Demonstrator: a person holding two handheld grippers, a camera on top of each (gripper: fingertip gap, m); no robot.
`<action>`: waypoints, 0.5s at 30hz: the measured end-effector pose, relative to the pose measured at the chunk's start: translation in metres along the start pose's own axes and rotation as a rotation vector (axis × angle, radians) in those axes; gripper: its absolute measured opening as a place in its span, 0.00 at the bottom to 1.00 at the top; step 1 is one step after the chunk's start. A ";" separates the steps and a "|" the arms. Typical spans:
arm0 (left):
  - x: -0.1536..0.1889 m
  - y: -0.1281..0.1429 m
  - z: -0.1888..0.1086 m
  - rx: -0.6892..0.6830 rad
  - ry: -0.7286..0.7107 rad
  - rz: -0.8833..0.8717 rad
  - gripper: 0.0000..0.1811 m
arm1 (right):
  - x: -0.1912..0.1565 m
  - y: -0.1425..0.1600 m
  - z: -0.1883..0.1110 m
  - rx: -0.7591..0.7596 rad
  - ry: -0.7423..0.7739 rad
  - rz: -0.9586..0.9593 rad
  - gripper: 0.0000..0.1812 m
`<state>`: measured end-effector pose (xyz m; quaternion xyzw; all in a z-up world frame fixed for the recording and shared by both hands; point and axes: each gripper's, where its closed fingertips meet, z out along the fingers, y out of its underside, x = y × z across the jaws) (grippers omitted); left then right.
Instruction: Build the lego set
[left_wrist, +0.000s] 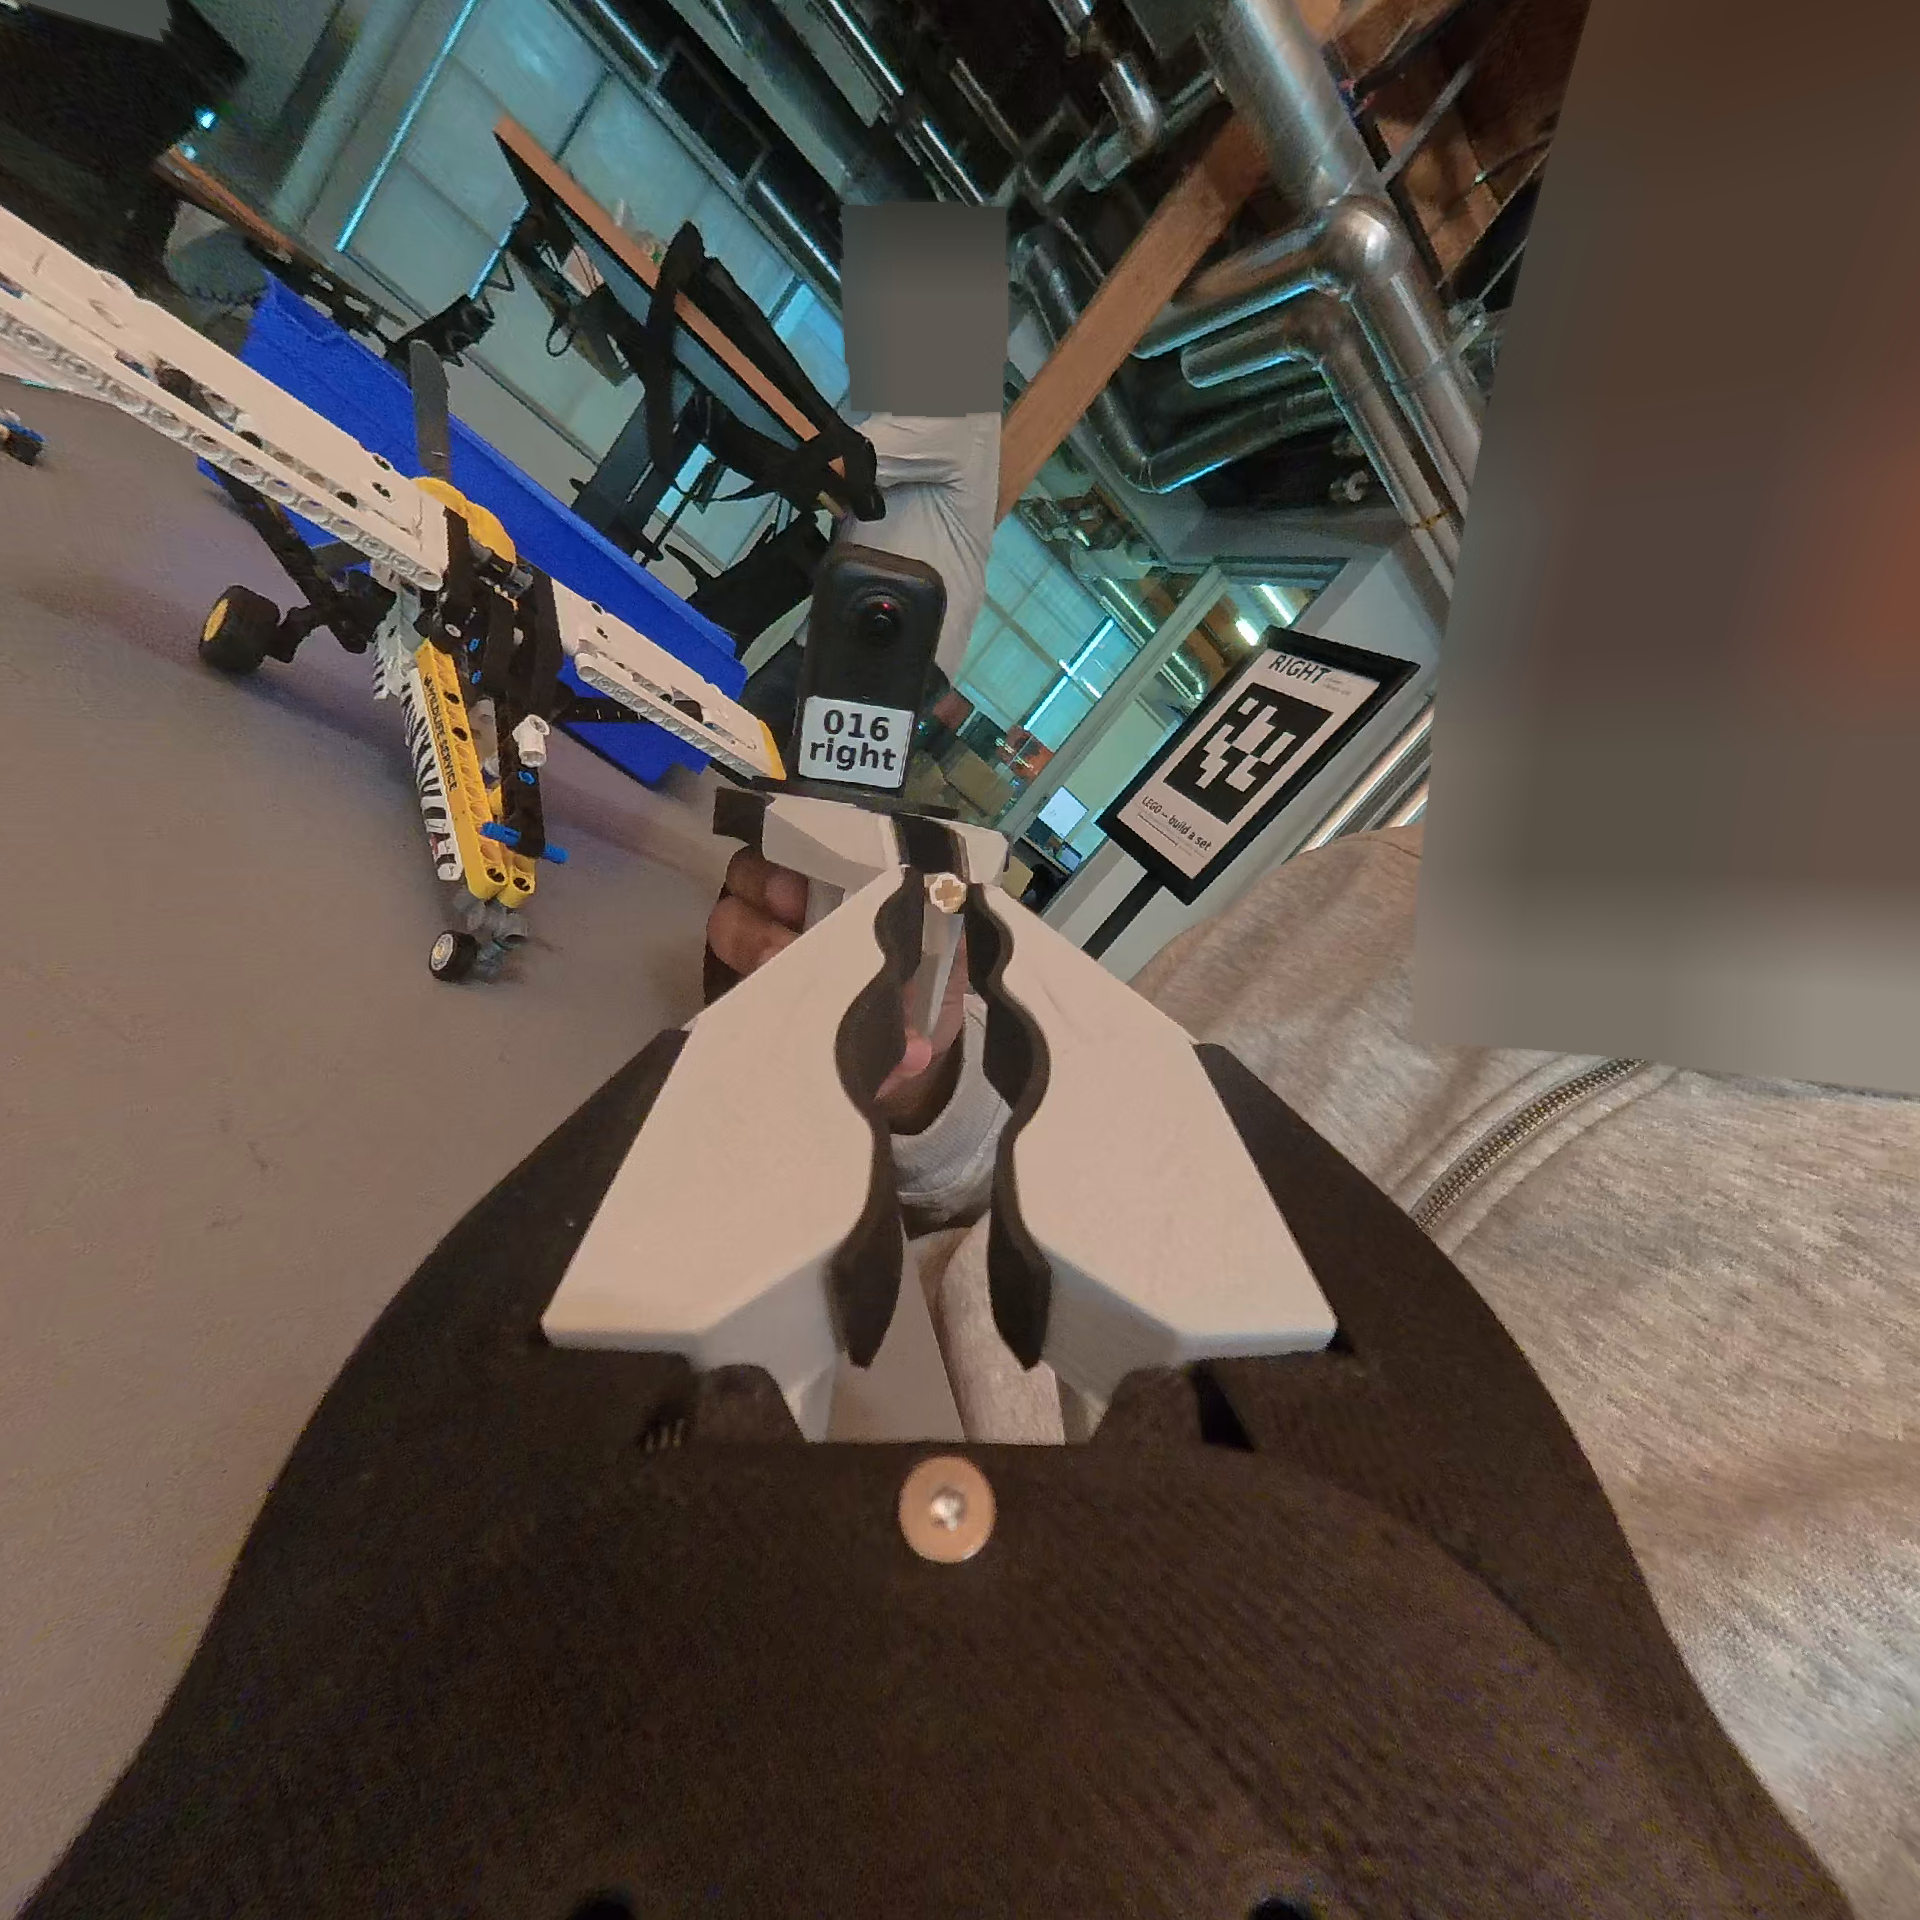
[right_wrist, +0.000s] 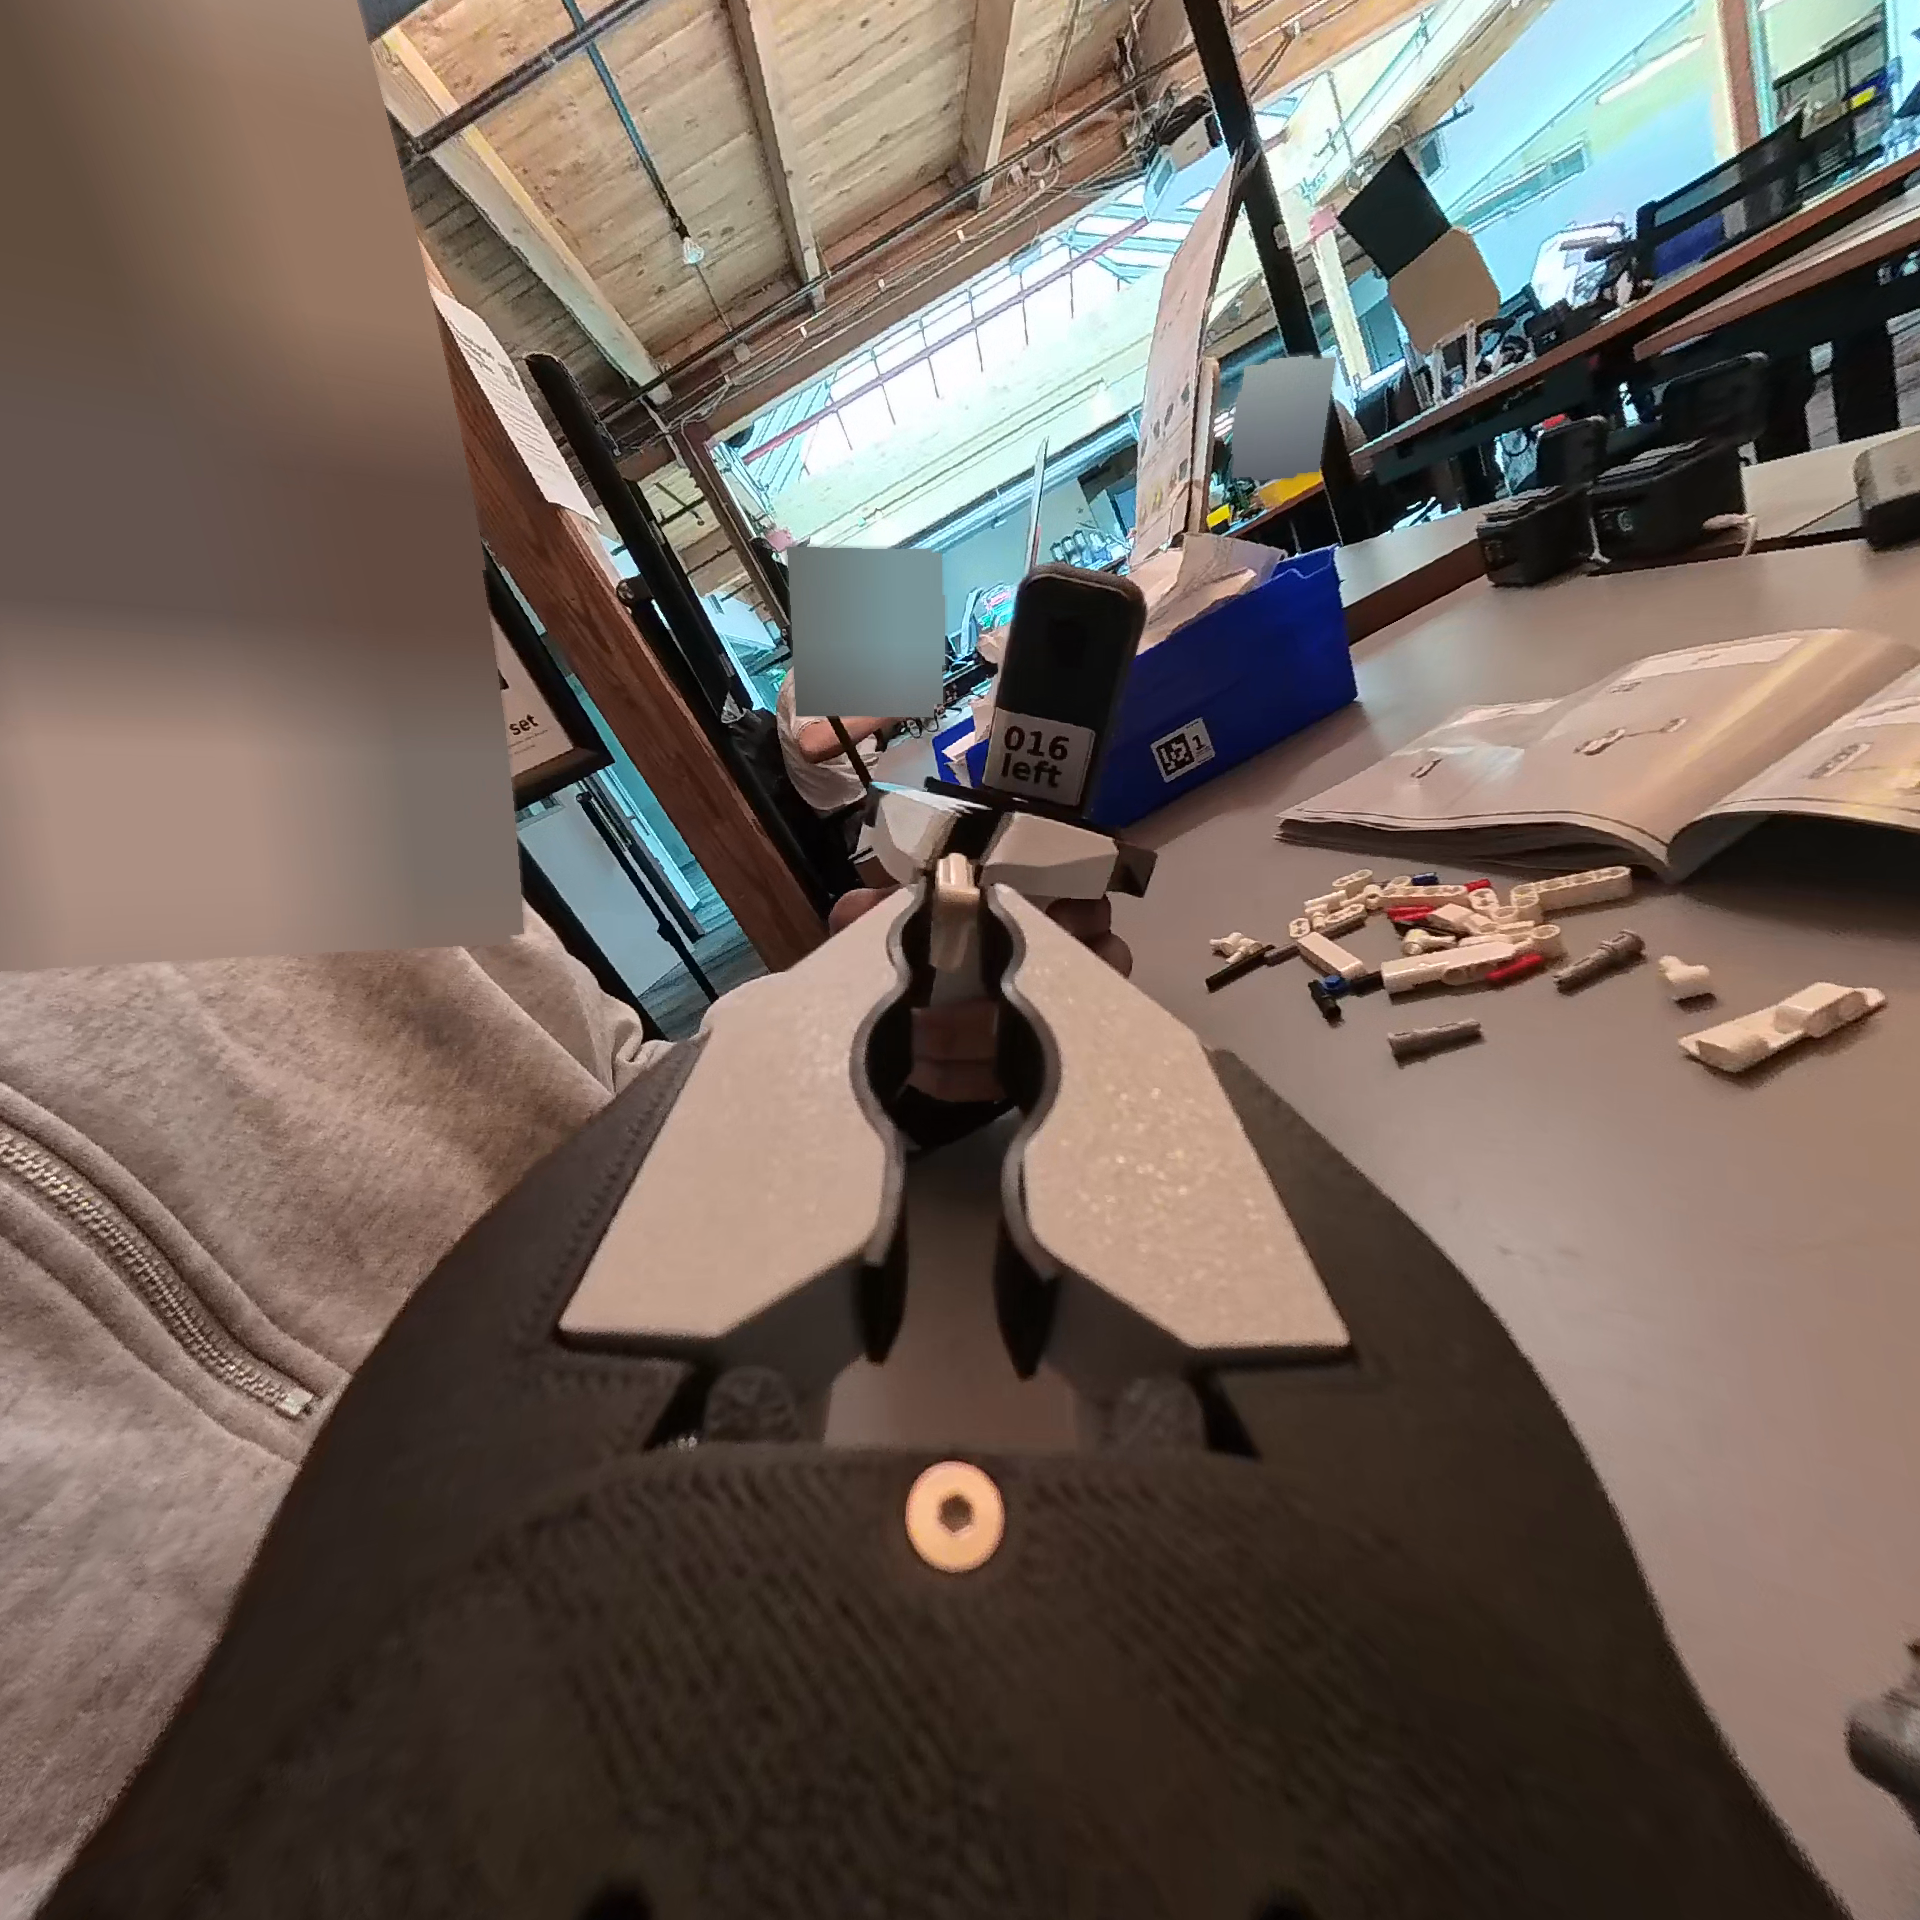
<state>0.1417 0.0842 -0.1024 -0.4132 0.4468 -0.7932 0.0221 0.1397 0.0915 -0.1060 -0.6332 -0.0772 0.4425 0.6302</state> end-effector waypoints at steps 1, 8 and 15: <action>0.000 0.000 0.000 0.000 0.002 -0.004 0.03 | 0.000 0.000 0.000 0.002 0.002 -0.007 0.03; -0.001 0.001 0.001 -0.003 -0.006 -0.005 0.04 | -0.001 -0.002 -0.001 0.009 0.013 -0.038 0.03; -0.001 -0.006 -0.004 0.030 -0.016 0.013 0.04 | 0.001 -0.006 -0.004 0.024 0.049 -0.089 0.03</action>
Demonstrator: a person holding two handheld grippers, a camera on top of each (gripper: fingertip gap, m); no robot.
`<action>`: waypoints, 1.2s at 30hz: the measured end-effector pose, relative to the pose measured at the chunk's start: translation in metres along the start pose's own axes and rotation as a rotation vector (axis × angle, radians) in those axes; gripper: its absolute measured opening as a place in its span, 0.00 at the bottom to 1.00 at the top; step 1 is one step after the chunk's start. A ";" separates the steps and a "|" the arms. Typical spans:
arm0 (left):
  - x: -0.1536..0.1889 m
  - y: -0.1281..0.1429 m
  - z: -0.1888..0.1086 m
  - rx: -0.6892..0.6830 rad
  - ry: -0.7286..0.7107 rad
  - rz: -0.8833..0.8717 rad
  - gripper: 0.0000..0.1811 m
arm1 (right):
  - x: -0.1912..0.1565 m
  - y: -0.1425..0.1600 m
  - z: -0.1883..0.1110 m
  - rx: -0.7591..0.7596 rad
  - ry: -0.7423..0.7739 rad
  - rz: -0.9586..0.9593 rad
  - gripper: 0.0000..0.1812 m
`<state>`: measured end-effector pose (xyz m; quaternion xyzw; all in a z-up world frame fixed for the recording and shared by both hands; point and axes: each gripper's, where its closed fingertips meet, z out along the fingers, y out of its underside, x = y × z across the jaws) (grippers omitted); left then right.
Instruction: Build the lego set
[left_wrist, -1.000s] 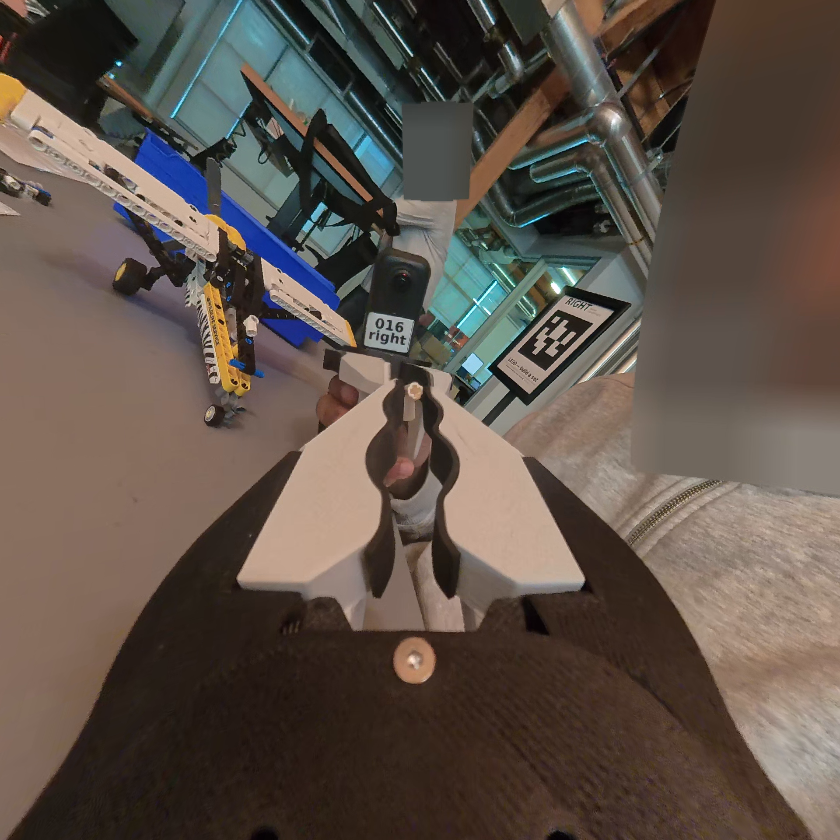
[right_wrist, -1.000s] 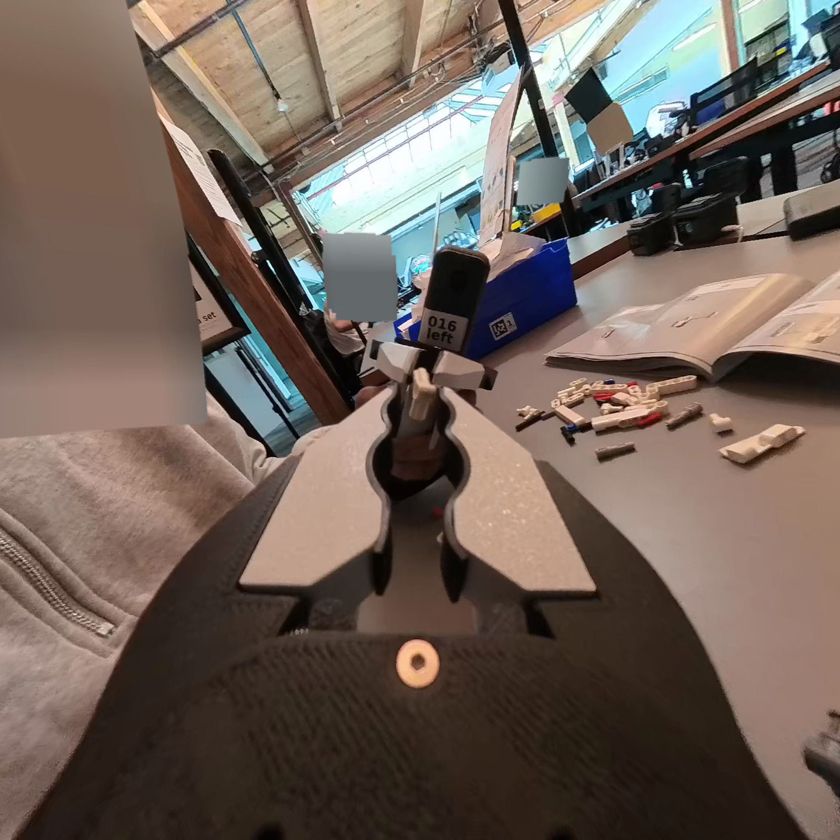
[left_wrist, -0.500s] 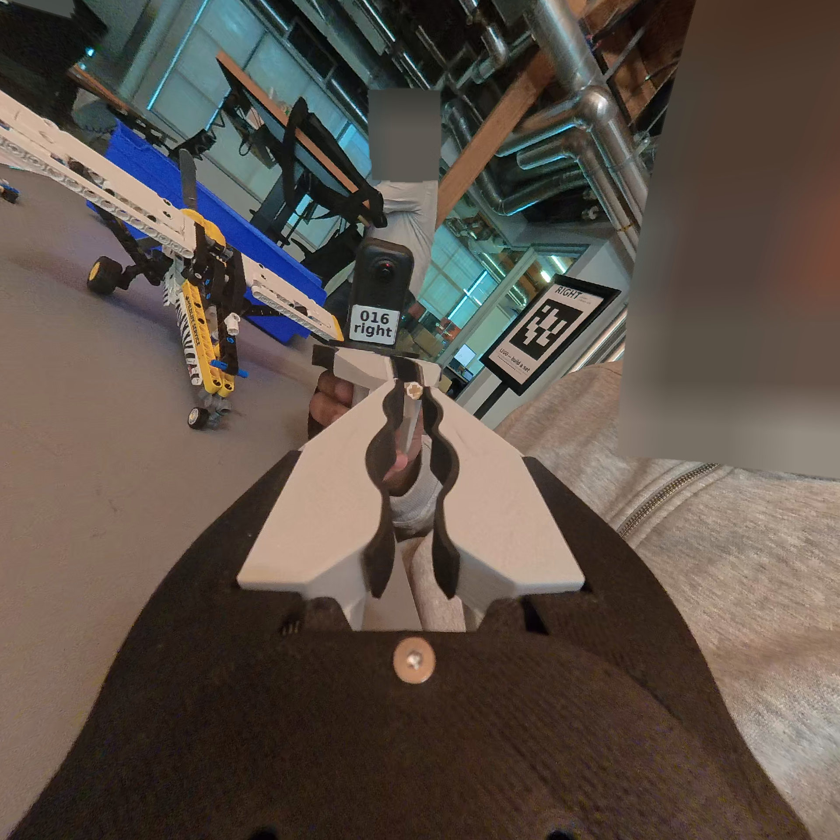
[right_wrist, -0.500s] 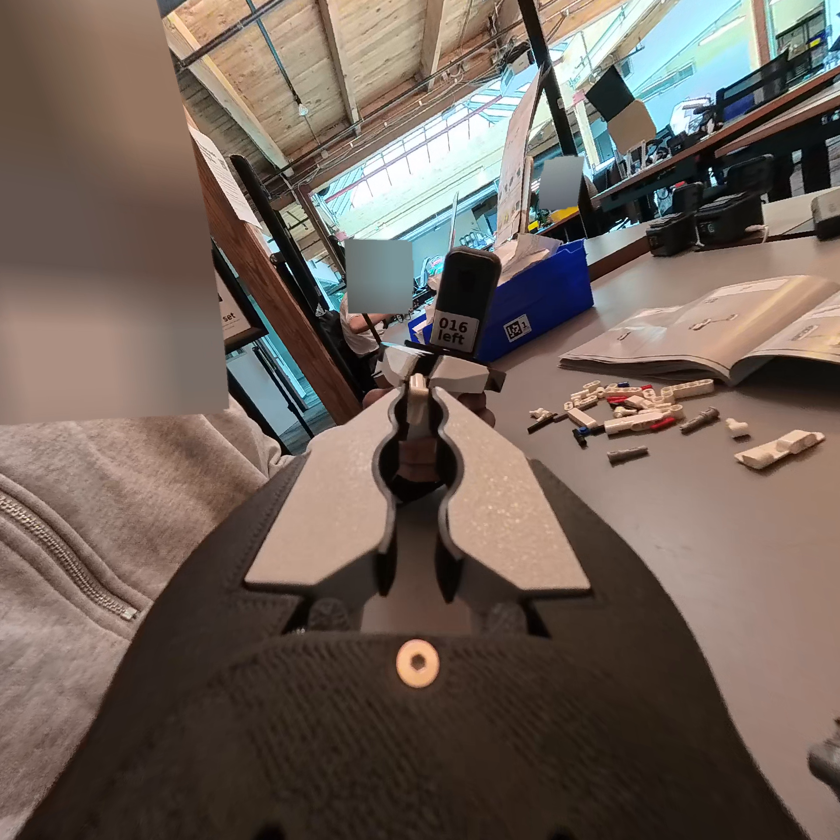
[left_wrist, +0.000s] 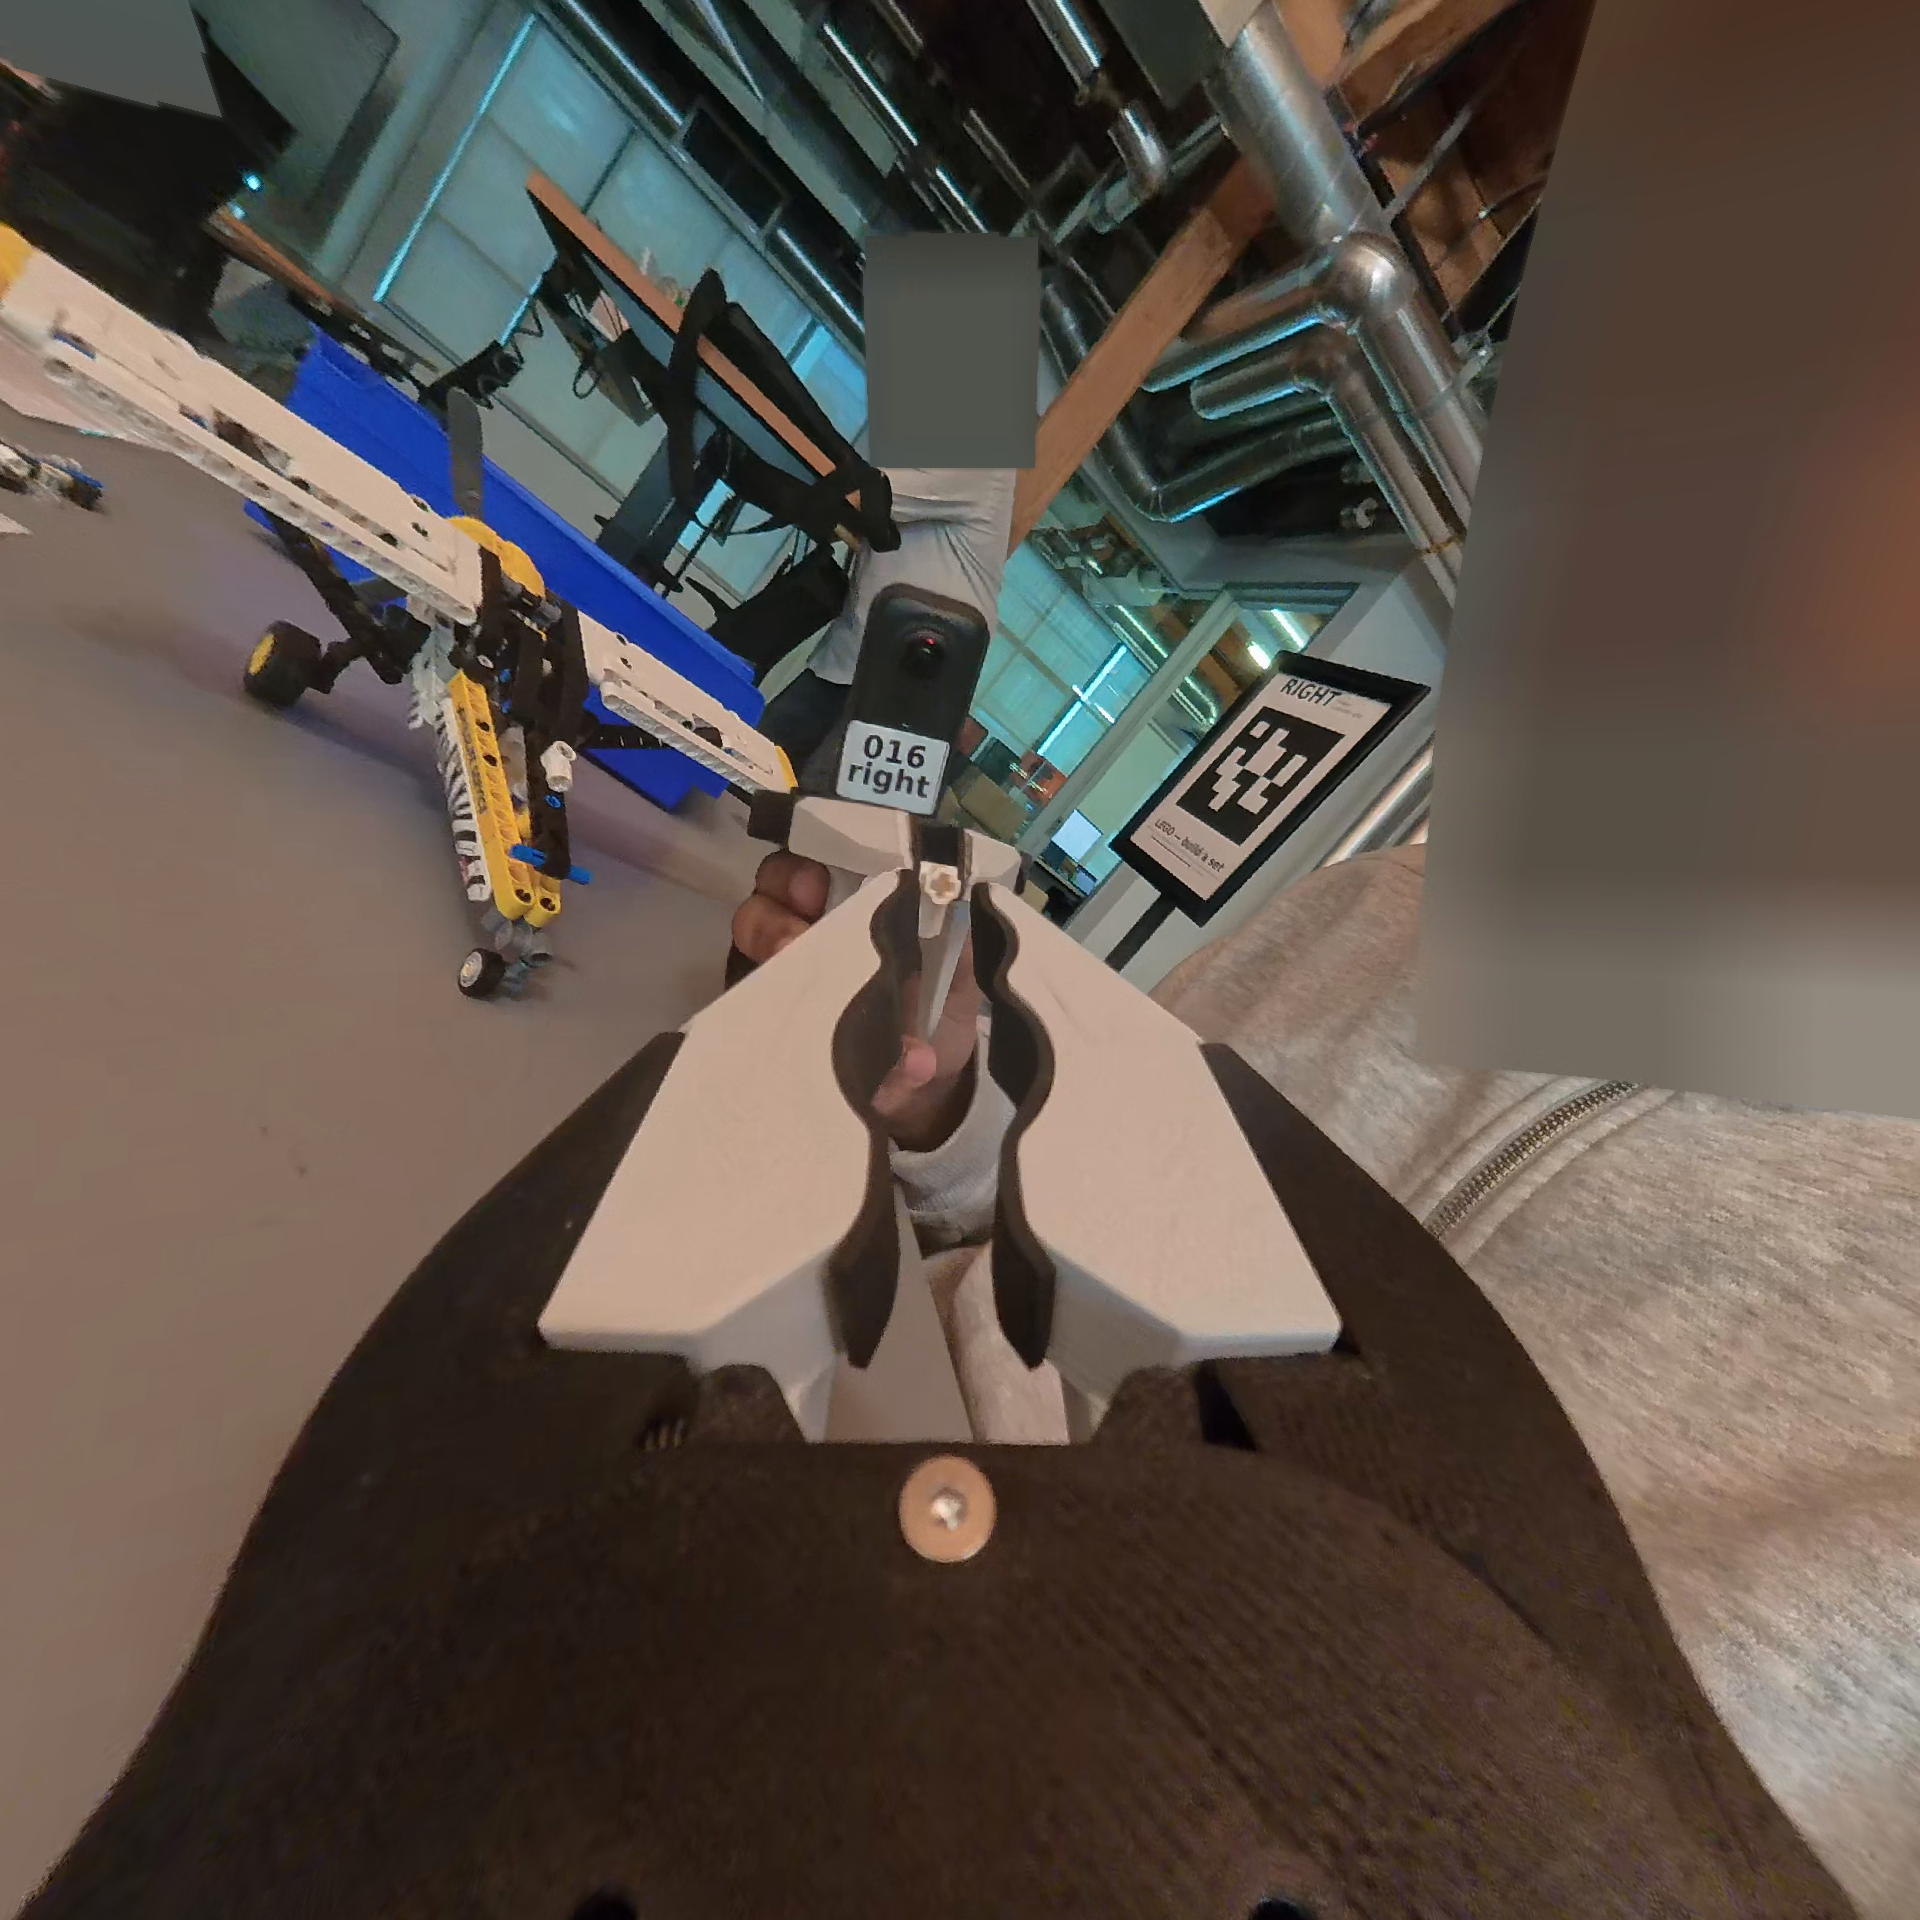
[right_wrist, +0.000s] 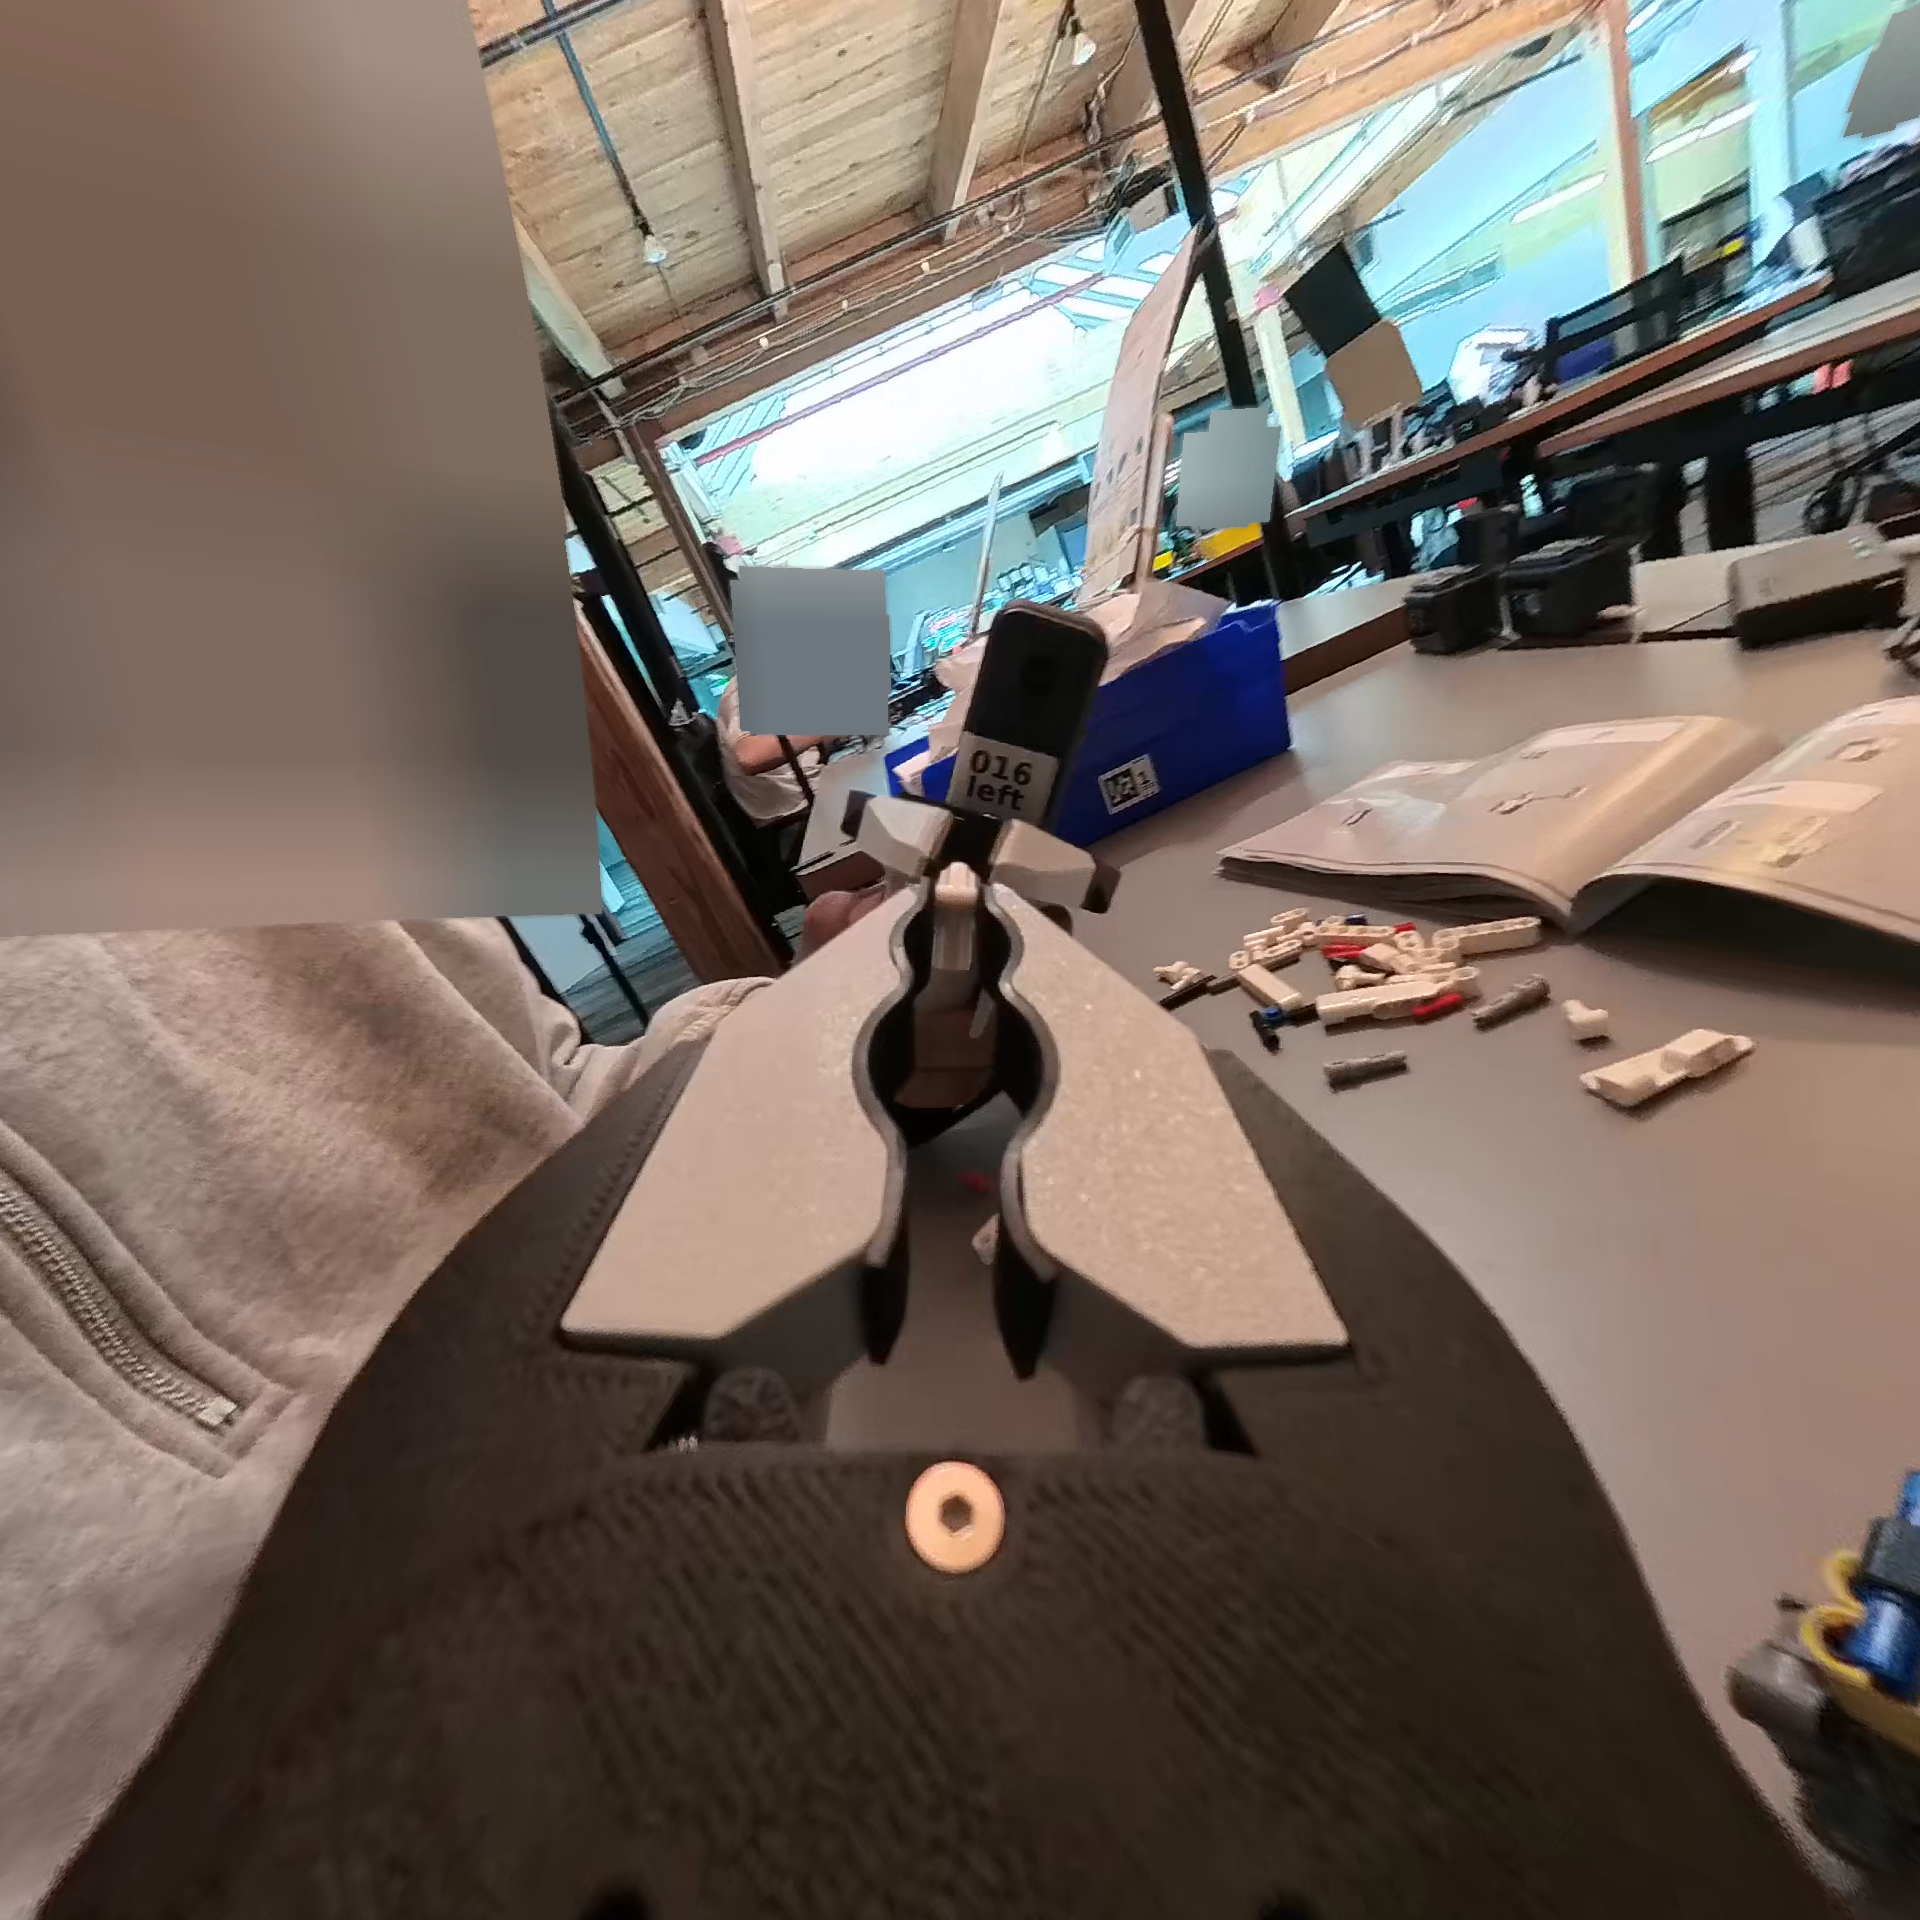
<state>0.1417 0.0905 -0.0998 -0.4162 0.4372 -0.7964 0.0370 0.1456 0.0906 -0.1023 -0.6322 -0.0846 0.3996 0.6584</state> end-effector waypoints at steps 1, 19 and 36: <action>0.000 -0.002 -0.002 0.010 -0.007 0.010 0.04 | 0.001 -0.001 -0.001 0.003 0.007 -0.006 0.03; -0.118 -0.012 -0.082 -0.201 -1.002 0.297 0.00 | 0.008 -0.006 -0.005 0.032 0.050 -0.021 0.03; -0.161 0.004 -0.110 -0.423 -1.314 0.212 0.03 | 0.010 -0.005 -0.006 0.026 0.065 -0.029 0.03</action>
